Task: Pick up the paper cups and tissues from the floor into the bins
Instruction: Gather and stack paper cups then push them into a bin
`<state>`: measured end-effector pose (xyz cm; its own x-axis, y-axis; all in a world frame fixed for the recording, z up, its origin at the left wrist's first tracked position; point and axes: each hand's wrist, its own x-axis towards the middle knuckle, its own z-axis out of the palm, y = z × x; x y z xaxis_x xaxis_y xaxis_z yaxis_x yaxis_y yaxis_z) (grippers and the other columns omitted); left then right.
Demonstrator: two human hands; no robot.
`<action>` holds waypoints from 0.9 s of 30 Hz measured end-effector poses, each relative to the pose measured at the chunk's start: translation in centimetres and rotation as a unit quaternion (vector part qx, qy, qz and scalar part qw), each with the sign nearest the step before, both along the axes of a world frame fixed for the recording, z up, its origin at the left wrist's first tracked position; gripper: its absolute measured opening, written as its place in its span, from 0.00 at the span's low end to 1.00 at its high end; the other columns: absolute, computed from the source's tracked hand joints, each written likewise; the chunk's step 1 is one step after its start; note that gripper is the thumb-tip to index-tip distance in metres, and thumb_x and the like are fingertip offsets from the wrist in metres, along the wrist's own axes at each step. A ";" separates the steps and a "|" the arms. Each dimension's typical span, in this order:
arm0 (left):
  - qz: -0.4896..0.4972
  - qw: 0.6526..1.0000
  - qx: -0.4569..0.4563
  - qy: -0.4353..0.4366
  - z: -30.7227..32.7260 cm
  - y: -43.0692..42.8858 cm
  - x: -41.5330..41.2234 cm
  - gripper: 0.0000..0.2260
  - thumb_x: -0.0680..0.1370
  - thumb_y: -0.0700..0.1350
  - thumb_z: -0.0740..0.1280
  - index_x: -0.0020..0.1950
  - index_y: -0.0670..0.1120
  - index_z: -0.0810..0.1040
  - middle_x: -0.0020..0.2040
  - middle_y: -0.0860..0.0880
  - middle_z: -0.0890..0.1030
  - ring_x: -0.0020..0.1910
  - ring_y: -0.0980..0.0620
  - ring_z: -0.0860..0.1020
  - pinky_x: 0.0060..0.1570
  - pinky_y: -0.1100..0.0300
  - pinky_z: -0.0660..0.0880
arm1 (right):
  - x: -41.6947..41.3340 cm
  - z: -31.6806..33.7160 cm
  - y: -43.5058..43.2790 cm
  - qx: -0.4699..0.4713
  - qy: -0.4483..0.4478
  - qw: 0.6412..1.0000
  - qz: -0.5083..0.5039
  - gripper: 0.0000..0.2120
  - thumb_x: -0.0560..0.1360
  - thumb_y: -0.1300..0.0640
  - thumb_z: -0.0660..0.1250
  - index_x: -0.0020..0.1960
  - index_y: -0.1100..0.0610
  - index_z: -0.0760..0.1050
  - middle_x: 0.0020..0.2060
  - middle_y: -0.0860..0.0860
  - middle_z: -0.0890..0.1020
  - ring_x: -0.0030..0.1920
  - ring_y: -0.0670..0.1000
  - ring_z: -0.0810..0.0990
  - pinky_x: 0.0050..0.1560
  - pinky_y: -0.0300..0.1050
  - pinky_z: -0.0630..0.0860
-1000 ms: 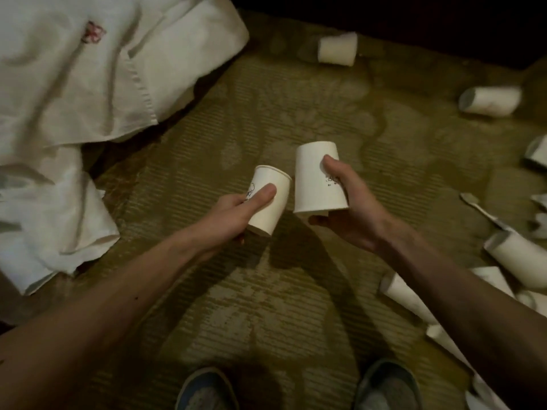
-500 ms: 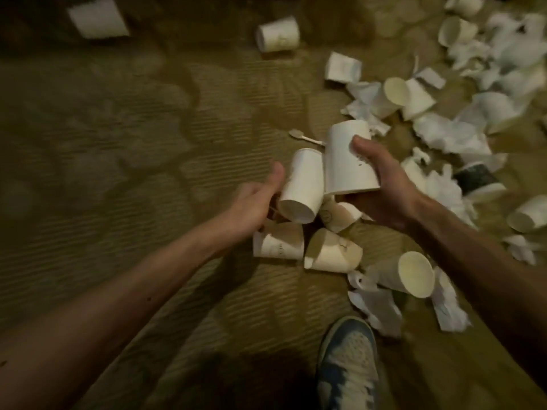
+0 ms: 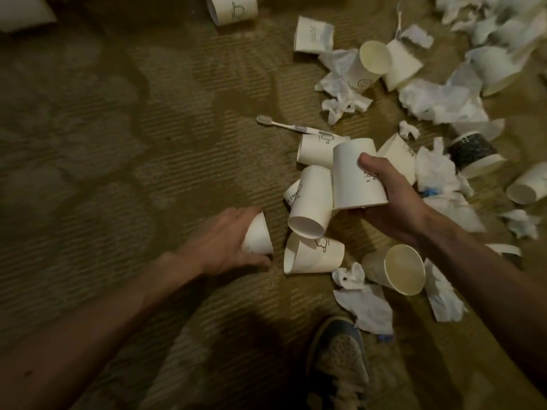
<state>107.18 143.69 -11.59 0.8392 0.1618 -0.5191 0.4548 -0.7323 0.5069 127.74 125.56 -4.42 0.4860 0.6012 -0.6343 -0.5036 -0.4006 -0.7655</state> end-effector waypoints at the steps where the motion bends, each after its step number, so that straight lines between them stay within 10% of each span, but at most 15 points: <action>1: 0.098 0.992 -0.076 0.009 0.7 0.6 0.2 0.44 0.61 0.72 0.72 0.72 0.55 0.65 0.68 0.50 0.74 0.62 0.52 0.75 0.57 0.54 0.75 | 0.0 0.0 0.2 -0.004 -0.001 1.000 0.006 0.25 0.69 0.39 0.66 0.61 0.52 0.76 0.45 0.50 0.84 0.43 0.48 0.81 0.42 0.45 0.74; 5: 0.467 0.766 -0.439 -0.042 3.3 3.0 0.9 0.42 0.56 0.63 0.76 0.65 0.44 0.75 0.43 0.47 0.86 0.40 0.51 0.85 0.33 0.58 0.79 | -0.5 0.4 1.4 0.007 0.004 0.999 0.044 0.23 0.70 0.41 0.64 0.60 0.51 0.76 0.43 0.49 0.84 0.42 0.47 0.82 0.41 0.44 0.76; 11: 0.421 0.584 -0.690 -0.070 6.3 2.9 0.3 0.40 0.49 0.58 0.85 0.58 0.46 0.84 0.54 0.41 0.84 0.52 0.43 0.84 0.46 0.43 0.81 | -2.6 1.3 4.5 0.041 0.022 0.997 0.067 0.24 0.69 0.42 0.66 0.62 0.52 0.76 0.48 0.51 0.85 0.48 0.49 0.83 0.45 0.44 0.80; 18: 0.423 0.583 -0.686 -0.099 7.7 4.4 -2.6 0.36 0.51 0.57 0.84 0.56 0.46 0.84 0.55 0.40 0.84 0.55 0.40 0.83 0.50 0.37 0.79 | -5.1 1.4 8.2 0.060 0.021 0.992 0.106 0.17 0.67 0.40 0.70 0.50 0.49 0.85 0.48 0.52 0.86 0.49 0.50 0.84 0.51 0.47 0.78; 27: 0.453 0.709 -0.518 -0.153 20.2 8.0 -1.4 0.23 0.65 0.60 0.69 0.56 0.52 0.76 0.45 0.48 0.87 0.49 0.46 0.85 0.53 0.42 0.80 | -6.9 11.8 13.0 0.082 -0.042 0.995 0.036 0.29 0.70 0.39 0.69 0.67 0.51 0.73 0.55 0.52 0.84 0.56 0.51 0.84 0.55 0.53 0.81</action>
<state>105.77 151.66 8.60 0.7335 0.3713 -0.5693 0.2525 0.6288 0.7355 120.80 138.53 7.42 0.4849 0.7282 -0.4844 -0.4098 -0.3002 -0.8614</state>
